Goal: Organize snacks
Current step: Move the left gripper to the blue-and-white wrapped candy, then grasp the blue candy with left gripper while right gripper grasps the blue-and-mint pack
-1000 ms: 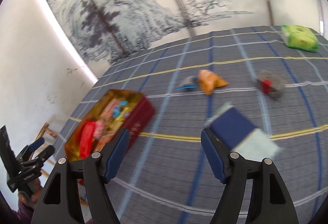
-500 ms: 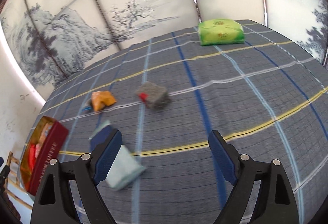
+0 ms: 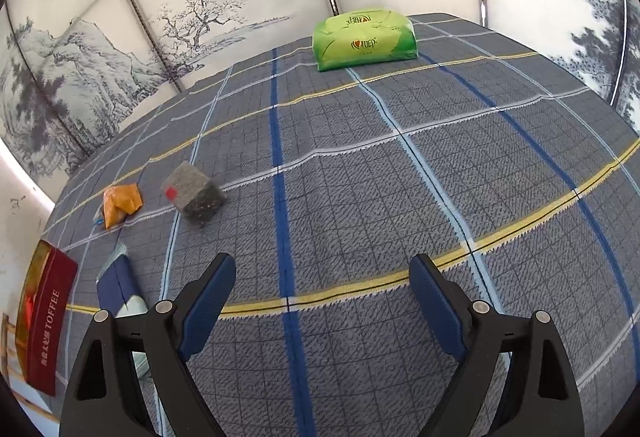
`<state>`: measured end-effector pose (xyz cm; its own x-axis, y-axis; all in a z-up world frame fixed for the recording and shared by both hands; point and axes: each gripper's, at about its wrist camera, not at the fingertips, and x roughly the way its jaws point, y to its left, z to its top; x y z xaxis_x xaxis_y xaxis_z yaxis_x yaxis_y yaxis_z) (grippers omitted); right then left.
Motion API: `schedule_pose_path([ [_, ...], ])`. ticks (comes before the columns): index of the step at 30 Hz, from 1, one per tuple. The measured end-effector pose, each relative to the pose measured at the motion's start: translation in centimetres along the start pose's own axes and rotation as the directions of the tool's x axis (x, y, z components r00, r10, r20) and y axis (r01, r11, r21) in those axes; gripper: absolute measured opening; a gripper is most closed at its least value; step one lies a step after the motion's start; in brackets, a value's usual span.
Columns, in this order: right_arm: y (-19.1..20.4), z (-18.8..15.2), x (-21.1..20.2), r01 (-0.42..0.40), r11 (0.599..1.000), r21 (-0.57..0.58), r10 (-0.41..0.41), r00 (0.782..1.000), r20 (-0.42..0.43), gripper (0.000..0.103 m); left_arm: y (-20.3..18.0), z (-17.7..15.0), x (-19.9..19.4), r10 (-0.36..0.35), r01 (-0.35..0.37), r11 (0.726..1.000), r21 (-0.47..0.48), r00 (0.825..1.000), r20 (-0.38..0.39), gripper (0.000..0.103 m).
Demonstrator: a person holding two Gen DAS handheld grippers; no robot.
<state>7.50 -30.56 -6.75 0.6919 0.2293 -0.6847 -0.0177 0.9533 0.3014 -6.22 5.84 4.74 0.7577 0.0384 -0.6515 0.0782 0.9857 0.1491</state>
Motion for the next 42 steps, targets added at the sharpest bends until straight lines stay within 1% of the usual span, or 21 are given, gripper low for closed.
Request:
schedule_pose_path([
  [3, 0.2, -0.2, -0.1, -0.02, 1.0, -0.008, 0.02, 1.0, 0.001, 0.093, -1.2, 2.6, 1.9, -0.024, 0.024, 1.0, 0.013, 1.0, -0.016, 0.1],
  [7, 0.2, -0.3, -0.2, -0.053, 0.999, -0.008, 0.053, 0.999, 0.0, 0.095, -2.6, 6.3, 5.2, -0.045, 0.047, 0.996, 0.074, 0.998, -0.033, 0.092],
  [9, 0.1, -0.4, -0.2, -0.073, 0.997, -0.002, 0.073, 0.997, 0.002, 0.095, -3.2, 8.3, 7.8, -0.052, 0.059, 0.992, 0.109, 0.996, -0.068, 0.089],
  [11, 0.0, -0.5, -0.3, -0.085, 0.996, 0.001, 0.085, 0.996, 0.004, 0.095, -3.5, 9.9, 10.3, -0.077, 0.091, 0.989, 0.115, 0.99, -0.115, 0.077],
  [14, 0.1, -0.5, -0.3, -0.094, 0.996, 0.001, 0.094, 0.996, 0.003, 0.095, -3.3, 11.4, 14.2, -0.084, 0.107, 0.988, 0.115, 0.979, -0.188, 0.072],
  [15, 0.1, -0.5, -0.3, -0.099, 0.995, 0.001, 0.099, 0.995, 0.002, 0.095, -3.2, 11.8, 15.8, -0.087, 0.113, 0.987, 0.112, 0.972, -0.219, 0.07],
  [17, 0.1, -0.5, -0.3, -0.105, 0.994, 0.002, 0.105, 0.994, 0.002, 0.095, -2.5, 12.4, 18.4, -0.099, 0.128, 0.988, 0.089, 0.956, -0.277, 0.051],
  [21, 0.0, -0.5, -0.3, -0.119, 0.993, 0.008, 0.119, 0.993, 0.003, 0.095, -0.9, 12.6, 22.8, -0.112, 0.13, 0.991, 0.022, 0.921, -0.374, 0.048],
  [22, 0.0, -0.4, -0.3, -0.12, 0.993, 0.009, 0.12, 0.993, 0.004, 0.095, -0.7, 12.5, 23.4, -0.116, 0.13, 0.991, 0.011, 0.916, -0.385, 0.046],
  [26, 0.0, -0.4, -0.2, -0.119, 0.993, 0.016, 0.119, 0.993, 0.007, 0.095, -0.4, 12.1, 25.4, -0.135, 0.145, 0.989, -0.012, 0.888, -0.44, 0.045],
  [28, -0.1, -0.3, -0.1, -0.118, 0.993, 0.019, 0.118, 0.993, 0.008, 0.095, -0.4, 12.2, 25.8, -0.163, 0.169, 0.985, -0.028, 0.879, -0.447, 0.045],
  [30, -0.1, -0.3, -0.1, -0.116, 0.993, 0.021, 0.116, 0.993, 0.009, 0.095, -0.8, 12.2, 26.6, -0.151, 0.162, 0.987, -0.019, 0.868, -0.474, 0.045],
  [31, -0.1, -0.3, -0.1, -0.115, 0.993, 0.021, 0.115, 0.993, 0.009, 0.095, -0.8, 12.0, 27.1, -0.146, 0.155, 0.988, -0.023, 0.857, -0.494, 0.043],
  [32, 0.0, -0.2, -0.1, -0.115, 0.993, 0.02, 0.114, 0.993, 0.008, 0.095, -0.8, 11.7, 27.8, -0.152, 0.154, 0.987, -0.039, 0.842, -0.518, 0.032],
  [33, 0.0, -0.2, 0.0, -0.115, 0.993, 0.021, 0.114, 0.993, 0.008, 0.095, -0.6, 11.5, 27.8, -0.16, 0.152, 0.987, -0.059, 0.845, -0.511, 0.031],
  [34, 0.0, -0.2, -0.1, -0.115, 0.993, 0.021, 0.115, 0.993, 0.009, 0.095, -0.5, 11.5, 27.7, -0.17, 0.157, 0.985, -0.069, 0.845, -0.507, 0.023],
  [35, 0.0, -0.2, 0.0, -0.114, 0.993, 0.022, 0.114, 0.993, 0.01, 0.095, -0.5, 11.3, 27.6, -0.187, 0.168, 0.982, -0.084, 0.838, -0.512, 0.022],
  [36, 0.0, -0.2, 0.0, -0.115, 0.993, 0.023, 0.114, 0.993, 0.01, 0.095, -0.4, 11.2, 27.2, -0.194, 0.167, 0.981, -0.1, 0.842, -0.503, 0.022],
  [38, -0.1, -0.1, 0.1, -0.115, 0.993, 0.023, 0.115, 0.993, 0.009, 0.096, -0.5, 10.9, 26.1, -0.18, 0.146, 0.983, -0.107, 0.859, -0.479, 0.021],
  [40, -0.1, -0.2, 0.0, -0.116, 0.993, 0.023, 0.116, 0.993, 0.01, 0.096, -0.4, 10.8, 24.0, -0.203, 0.158, 0.978, -0.138, 0.88, -0.43, 0.021],
  [42, -0.1, -0.2, 0.0, -0.117, 0.993, 0.025, 0.117, 0.993, 0.01, 0.096, -0.8, 10.5, 21.1, -0.207, 0.163, 0.976, -0.147, 0.908, -0.365, 0.021],
])
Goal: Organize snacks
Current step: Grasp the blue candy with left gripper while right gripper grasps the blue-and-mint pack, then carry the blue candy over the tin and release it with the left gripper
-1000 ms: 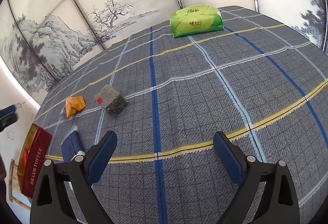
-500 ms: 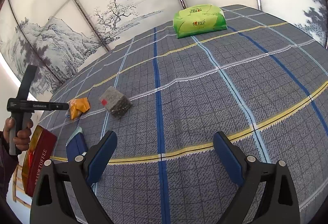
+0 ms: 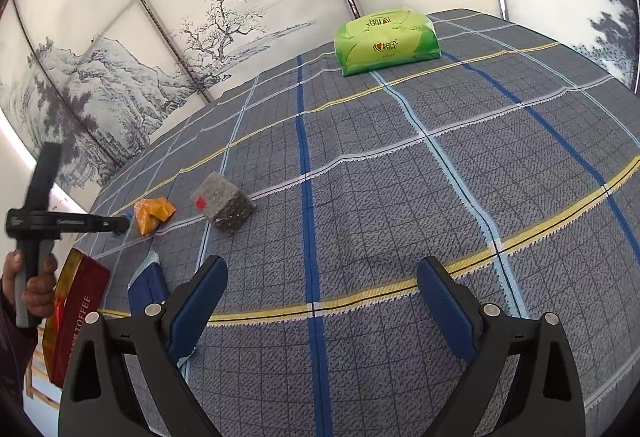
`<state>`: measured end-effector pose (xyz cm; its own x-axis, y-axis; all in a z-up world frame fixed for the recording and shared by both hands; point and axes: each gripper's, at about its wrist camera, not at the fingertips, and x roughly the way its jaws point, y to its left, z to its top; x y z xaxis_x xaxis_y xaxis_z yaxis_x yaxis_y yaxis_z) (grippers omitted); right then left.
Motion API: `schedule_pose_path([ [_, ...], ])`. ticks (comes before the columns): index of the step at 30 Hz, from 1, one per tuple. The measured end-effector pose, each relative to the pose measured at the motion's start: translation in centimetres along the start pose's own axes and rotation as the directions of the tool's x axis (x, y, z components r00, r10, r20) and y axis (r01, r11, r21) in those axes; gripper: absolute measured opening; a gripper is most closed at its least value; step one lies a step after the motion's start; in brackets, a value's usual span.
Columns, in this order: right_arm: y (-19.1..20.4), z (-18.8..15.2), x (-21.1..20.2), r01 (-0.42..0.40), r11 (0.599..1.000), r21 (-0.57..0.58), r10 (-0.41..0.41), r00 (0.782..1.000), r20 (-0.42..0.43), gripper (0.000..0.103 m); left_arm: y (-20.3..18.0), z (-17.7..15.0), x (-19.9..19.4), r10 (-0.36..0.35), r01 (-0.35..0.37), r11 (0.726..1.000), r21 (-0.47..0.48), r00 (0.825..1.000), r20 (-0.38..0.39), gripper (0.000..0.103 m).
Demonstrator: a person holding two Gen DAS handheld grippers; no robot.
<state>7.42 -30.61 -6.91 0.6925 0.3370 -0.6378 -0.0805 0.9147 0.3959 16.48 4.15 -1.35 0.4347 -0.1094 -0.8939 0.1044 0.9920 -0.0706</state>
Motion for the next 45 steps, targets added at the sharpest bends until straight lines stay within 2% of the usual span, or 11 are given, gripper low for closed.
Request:
schedule_pose_path([
  [5, -0.1, 0.0, -0.1, -0.006, 1.0, 0.004, 0.006, 1.0, 0.004, 0.096, -3.1, -5.3, -5.3, 0.006, -0.014, 0.998, 0.062, 0.992, 0.127, 0.023],
  [12, 0.9, -0.5, -0.8, -0.09, 0.994, -0.062, 0.091, 0.996, 0.01, 0.096, -5.5, -11.4, -7.7, -0.046, 0.027, 0.993, 0.116, 0.986, 0.159, 0.023],
  [19, 9.2, -3.0, -1.3, -0.279, 0.891, -0.357, 0.249, 0.96, -0.128, 0.096, -5.1, -15.4, -9.6, -0.091, 0.074, 0.991, 0.108, 0.982, 0.167, 0.023],
  [27, 16.7, -4.0, 3.1, -0.276, 0.761, -0.587, 0.121, 0.95, -0.289, 0.094, -3.3, -17.6, -13.0, -0.076, 0.059, 0.995, 0.075, 0.966, 0.248, 0.023],
  [30, 17.7, -4.1, 4.8, -0.252, 0.739, -0.625, 0.053, 0.946, -0.319, 0.082, -2.7, -18.0, -13.7, -0.069, 0.053, 0.996, 0.068, 0.962, 0.264, 0.023],
  [32, 17.8, -4.3, 5.7, -0.224, 0.723, -0.653, -0.006, 0.944, -0.33, 0.067, -2.3, -18.1, -14.0, -0.067, 0.052, 0.997, 0.063, 0.961, 0.269, 0.023],
  [35, 18.2, -4.3, 5.7, -0.2, 0.716, -0.669, -0.026, 0.95, -0.312, 0.052, -1.6, -18.2, -14.3, -0.064, 0.052, 0.997, 0.053, 0.959, 0.276, 0.023],
  [40, 18.8, -5.0, 5.3, -0.166, 0.705, -0.689, -0.057, 0.956, -0.289, 0.051, -1.3, -18.1, -14.0, -0.08, 0.065, 0.996, 0.069, 0.966, 0.247, 0.024],
  [42, 18.3, -5.1, 5.1, -0.145, 0.718, -0.681, -0.057, 0.962, -0.265, 0.051, -2.2, -18.1, -13.5, -0.091, 0.067, 0.992, 0.111, 0.97, 0.225, 0.037],
  [44, 17.4, -5.0, 4.7, -0.132, 0.739, -0.661, -0.052, 0.967, -0.251, 0.051, -3.1, -18.1, -13.0, -0.09, 0.058, 0.988, 0.143, 0.969, 0.229, 0.062],
  [45, 16.8, -4.9, 4.5, -0.13, 0.754, -0.644, -0.044, 0.968, -0.248, 0.051, -3.5, -18.0, -12.6, -0.084, 0.049, 0.986, 0.156, 0.97, 0.226, 0.065],
])
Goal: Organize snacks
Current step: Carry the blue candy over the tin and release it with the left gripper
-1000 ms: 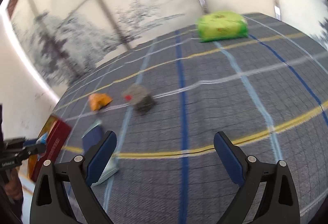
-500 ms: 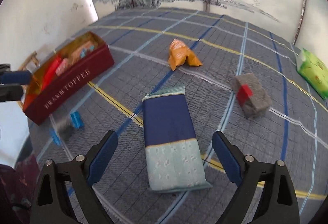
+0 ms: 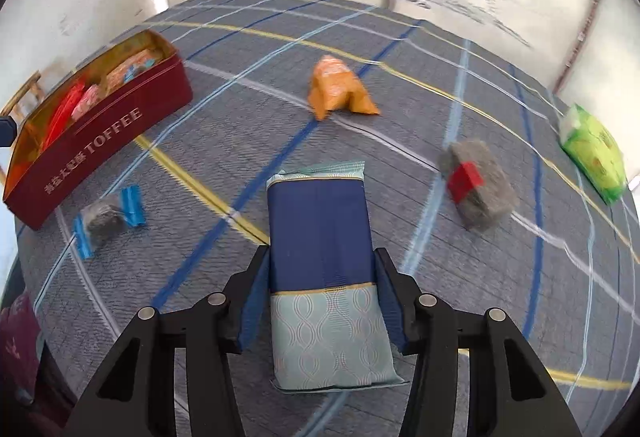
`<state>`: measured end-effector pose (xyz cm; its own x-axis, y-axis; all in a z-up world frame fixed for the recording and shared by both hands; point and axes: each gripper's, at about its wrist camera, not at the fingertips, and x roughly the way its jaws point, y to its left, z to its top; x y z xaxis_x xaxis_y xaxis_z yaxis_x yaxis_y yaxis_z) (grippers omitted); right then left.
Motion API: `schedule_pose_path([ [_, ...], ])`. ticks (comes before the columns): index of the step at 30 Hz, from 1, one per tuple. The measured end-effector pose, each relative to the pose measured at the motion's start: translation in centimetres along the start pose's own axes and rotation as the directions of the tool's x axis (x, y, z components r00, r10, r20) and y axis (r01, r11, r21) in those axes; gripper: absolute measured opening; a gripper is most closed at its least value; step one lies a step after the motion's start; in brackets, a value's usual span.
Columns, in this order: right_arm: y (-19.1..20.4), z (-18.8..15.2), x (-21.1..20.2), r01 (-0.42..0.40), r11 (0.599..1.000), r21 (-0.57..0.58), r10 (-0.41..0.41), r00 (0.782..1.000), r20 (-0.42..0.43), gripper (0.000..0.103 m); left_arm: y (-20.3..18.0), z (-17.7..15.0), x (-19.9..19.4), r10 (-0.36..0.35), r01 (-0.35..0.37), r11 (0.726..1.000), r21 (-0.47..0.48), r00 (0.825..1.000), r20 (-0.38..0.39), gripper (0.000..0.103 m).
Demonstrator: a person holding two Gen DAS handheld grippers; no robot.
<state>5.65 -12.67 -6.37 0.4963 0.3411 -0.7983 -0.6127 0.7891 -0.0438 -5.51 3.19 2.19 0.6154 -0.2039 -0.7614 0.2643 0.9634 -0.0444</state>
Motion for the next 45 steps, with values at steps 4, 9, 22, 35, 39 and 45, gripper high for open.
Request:
schedule_pose_path([
  [4, -1.8, -1.5, -0.9, 0.014, 0.998, 0.054, -0.015, 1.0, 0.027, 0.051, -0.6, 0.3, 2.4, -0.001, 0.002, 1.0, 0.022, 0.999, -0.04, 0.065],
  [9, -3.5, -2.7, -1.4, -0.007, 0.993, 0.115, -0.002, 0.997, 0.082, 0.051, -1.1, 0.4, 5.4, -0.022, 0.026, 0.999, 0.032, 0.993, -0.117, 0.06],
  [22, -5.6, -3.0, -1.5, -0.106, 0.972, 0.209, 0.08, 0.988, 0.131, 0.051, 0.2, -0.3, 9.5, -0.034, 0.041, 0.999, 0.024, 0.973, -0.228, 0.023],
  [35, -5.4, -2.9, -1.5, -0.073, 0.976, 0.207, 0.048, 0.991, 0.122, 0.051, 0.0, -1.4, 7.5, -0.115, 0.104, 0.991, -0.081, 0.981, -0.156, 0.021],
  [39, -5.3, -2.8, -1.5, -0.065, 0.977, 0.204, 0.042, 0.992, 0.119, 0.051, -0.7, -1.7, 4.7, -0.088, 0.082, 0.993, -0.087, 0.994, -0.065, 0.021],
  [45, -4.5, -2.6, -1.3, -0.01, 0.986, 0.169, -0.007, 0.995, 0.099, 0.051, -1.2, -2.2, 1.9, -0.066, 0.067, 0.995, -0.068, 0.998, 0.007, 0.021],
])
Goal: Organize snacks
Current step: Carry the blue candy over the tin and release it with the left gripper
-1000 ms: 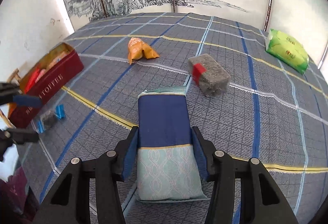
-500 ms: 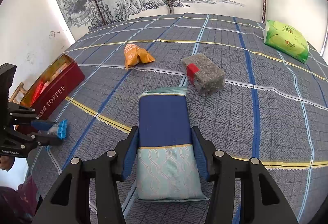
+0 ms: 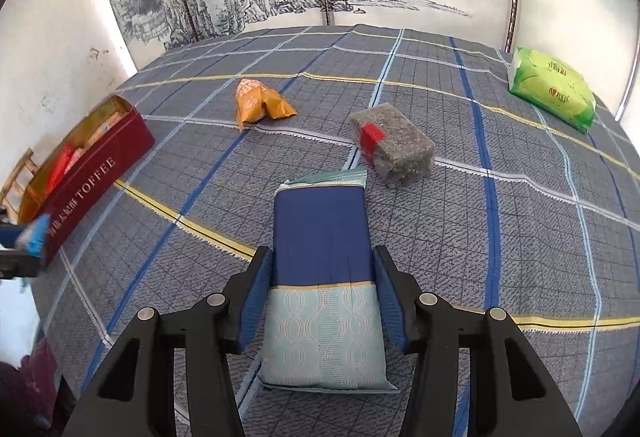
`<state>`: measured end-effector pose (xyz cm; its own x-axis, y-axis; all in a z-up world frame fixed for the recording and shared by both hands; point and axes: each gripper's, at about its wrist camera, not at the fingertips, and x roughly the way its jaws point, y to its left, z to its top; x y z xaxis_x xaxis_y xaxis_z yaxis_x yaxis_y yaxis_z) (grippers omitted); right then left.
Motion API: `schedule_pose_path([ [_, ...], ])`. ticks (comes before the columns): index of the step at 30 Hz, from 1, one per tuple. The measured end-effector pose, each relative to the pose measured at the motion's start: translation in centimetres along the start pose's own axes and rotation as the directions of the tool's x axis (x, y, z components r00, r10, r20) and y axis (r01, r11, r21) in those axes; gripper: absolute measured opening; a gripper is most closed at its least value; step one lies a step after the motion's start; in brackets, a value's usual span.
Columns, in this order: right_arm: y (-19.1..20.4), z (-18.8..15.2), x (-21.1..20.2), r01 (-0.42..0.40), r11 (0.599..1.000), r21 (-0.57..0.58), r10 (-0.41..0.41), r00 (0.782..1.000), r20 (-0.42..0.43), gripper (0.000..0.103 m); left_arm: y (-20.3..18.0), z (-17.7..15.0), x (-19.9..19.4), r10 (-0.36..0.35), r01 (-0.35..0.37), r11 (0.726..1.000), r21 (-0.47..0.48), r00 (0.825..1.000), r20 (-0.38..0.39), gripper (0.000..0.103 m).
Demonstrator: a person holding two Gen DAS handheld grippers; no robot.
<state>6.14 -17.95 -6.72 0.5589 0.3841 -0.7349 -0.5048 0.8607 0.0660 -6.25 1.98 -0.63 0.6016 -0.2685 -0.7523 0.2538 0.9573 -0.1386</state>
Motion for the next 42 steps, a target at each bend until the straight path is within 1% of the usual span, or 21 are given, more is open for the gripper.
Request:
schedule_pose_path([
  [2, 0.3, 0.0, 0.1, 0.023, 1.0, -0.017, -0.023, 1.0, -0.005, 0.051, 0.0, -0.1, -0.8, 0.009, -0.009, 1.0, 0.004, 1.0, 0.022, 0.021],
  [5, 0.9, 0.0, 0.2, 0.055, 0.997, -0.048, -0.056, 0.998, -0.011, 0.052, 0.9, -0.5, -2.5, 0.017, -0.016, 1.0, -0.02, 0.998, 0.059, 0.021],
  [10, 1.1, -0.1, 0.1, 0.061, 0.997, -0.054, -0.062, 0.998, -0.01, 0.052, 4.5, -0.9, -5.1, 0.081, -0.068, 0.992, -0.108, 0.99, 0.114, 0.021],
  [13, 1.1, -0.1, 0.1, 0.061, 0.997, -0.053, -0.061, 0.998, -0.01, 0.052, 7.3, -1.2, -6.1, 0.149, -0.129, 0.979, -0.159, 0.982, 0.117, 0.021],
  [16, 1.1, -0.1, 0.1, 0.06, 0.997, -0.053, -0.061, 0.998, -0.01, 0.052, 9.8, -1.5, -6.5, 0.197, -0.175, 0.965, -0.195, 0.975, 0.103, 0.021],
  [21, 1.1, -0.1, 0.1, 0.061, 0.997, -0.053, -0.061, 0.998, -0.01, 0.052, 12.1, -1.6, -6.1, 0.272, -0.25, 0.947, -0.2, 0.958, 0.093, 0.022],
  [23, 1.0, -0.1, 0.1, 0.061, 0.997, -0.053, -0.061, 0.998, -0.01, 0.052, 12.6, -1.6, -5.8, 0.279, -0.257, 0.945, -0.2, 0.956, 0.09, 0.022],
  [28, 1.0, -0.1, 0.1, 0.061, 0.997, -0.053, -0.061, 0.998, -0.01, 0.052, 13.7, -0.8, -4.3, 0.278, -0.259, 0.944, -0.204, 0.958, 0.067, 0.022],
  [31, 1.1, -0.1, 0.1, 0.061, 0.997, -0.053, -0.061, 0.998, -0.01, 0.052, 13.8, -0.2, -3.5, 0.263, -0.246, 0.948, -0.201, 0.963, 0.061, 0.022],
  [42, 1.1, -0.1, 0.1, 0.061, 0.997, -0.053, -0.062, 0.998, -0.01, 0.052, 13.5, 1.9, -0.7, 0.247, -0.236, 0.958, -0.16, 0.968, 0.047, 0.022],
])
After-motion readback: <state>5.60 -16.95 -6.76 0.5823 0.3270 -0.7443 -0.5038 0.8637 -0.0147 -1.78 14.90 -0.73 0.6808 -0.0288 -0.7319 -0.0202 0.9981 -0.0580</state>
